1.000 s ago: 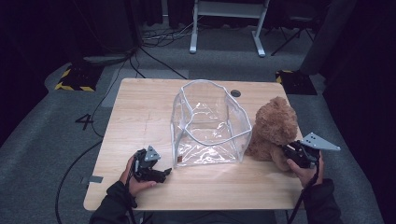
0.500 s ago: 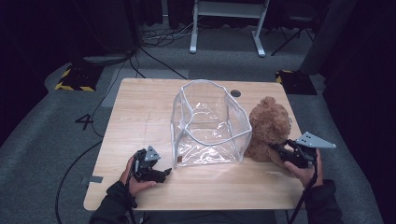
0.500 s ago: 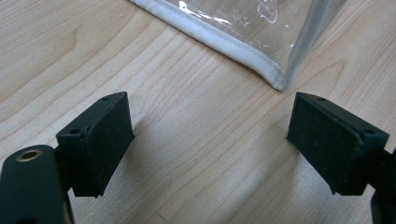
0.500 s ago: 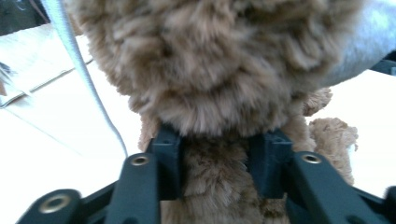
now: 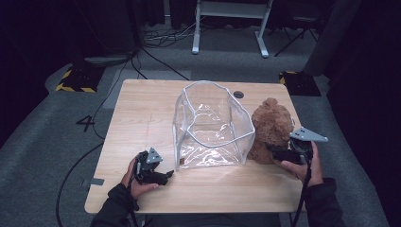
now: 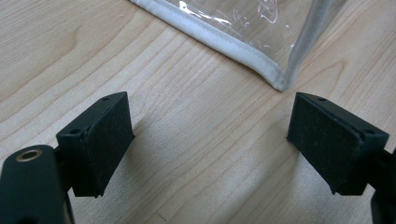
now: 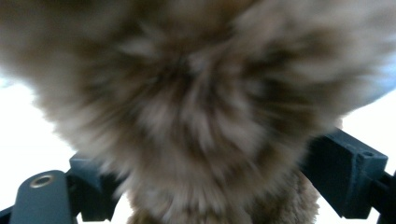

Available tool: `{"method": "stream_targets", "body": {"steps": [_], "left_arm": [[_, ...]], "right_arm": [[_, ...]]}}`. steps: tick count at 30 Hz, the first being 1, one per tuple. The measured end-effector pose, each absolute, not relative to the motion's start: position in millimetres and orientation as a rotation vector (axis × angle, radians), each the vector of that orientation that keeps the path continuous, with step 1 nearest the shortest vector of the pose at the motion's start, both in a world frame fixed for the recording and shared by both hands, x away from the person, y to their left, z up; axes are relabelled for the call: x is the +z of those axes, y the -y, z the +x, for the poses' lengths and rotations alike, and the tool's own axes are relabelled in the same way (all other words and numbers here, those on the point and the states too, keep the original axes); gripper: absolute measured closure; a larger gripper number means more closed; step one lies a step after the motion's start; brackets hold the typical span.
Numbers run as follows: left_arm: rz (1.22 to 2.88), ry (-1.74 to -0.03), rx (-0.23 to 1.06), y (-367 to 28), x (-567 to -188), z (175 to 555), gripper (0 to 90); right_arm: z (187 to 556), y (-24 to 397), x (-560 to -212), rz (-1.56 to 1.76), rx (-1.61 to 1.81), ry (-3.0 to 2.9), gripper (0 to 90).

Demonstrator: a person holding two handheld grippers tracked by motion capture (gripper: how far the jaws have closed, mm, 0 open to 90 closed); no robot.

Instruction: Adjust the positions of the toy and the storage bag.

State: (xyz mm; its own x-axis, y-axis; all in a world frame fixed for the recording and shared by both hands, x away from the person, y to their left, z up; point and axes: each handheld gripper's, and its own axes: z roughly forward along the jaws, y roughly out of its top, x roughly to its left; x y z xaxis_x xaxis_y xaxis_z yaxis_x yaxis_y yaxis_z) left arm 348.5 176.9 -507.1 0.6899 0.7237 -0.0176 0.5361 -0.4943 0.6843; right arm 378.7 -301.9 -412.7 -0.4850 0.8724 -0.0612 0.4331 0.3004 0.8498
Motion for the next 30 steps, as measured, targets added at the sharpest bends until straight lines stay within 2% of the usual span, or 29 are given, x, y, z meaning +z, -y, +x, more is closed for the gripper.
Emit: {"method": "stream_targets", "body": {"steps": [9, 13, 17, 18, 24, 30], "left_arm": [[2.220, -0.959, 0.355, -176.9, -507.2, 348.6, 14.1], [2.220, -0.959, 0.355, -176.9, -507.2, 348.6, 14.1], [2.220, -0.959, 0.355, -176.9, -507.2, 348.6, 14.1], [2.219, -0.958, 0.356, -177.0, -507.2, 348.7, 14.1], [2.218, -0.957, 0.356, -176.9, -507.3, 348.9, 14.1], [2.217, -0.955, 0.353, -176.8, -507.4, 349.2, 14.0]], "right_arm": [[391.8, 295.6, -421.5, 1.252, 1.034, -2.063, 12.5], [393.2, 295.0, -422.4, 1.242, 1.019, -2.069, 22.7], [393.8, 296.8, -422.7, 1.208, 1.000, -2.094, 39.4], [393.1, 297.1, -423.2, 1.194, 1.000, -2.091, 47.4], [392.0, 301.6, -425.8, 1.177, 1.038, -2.081, 57.5], [385.4, 311.2, -428.2, 1.154, 1.113, -2.052, 62.0]]}}
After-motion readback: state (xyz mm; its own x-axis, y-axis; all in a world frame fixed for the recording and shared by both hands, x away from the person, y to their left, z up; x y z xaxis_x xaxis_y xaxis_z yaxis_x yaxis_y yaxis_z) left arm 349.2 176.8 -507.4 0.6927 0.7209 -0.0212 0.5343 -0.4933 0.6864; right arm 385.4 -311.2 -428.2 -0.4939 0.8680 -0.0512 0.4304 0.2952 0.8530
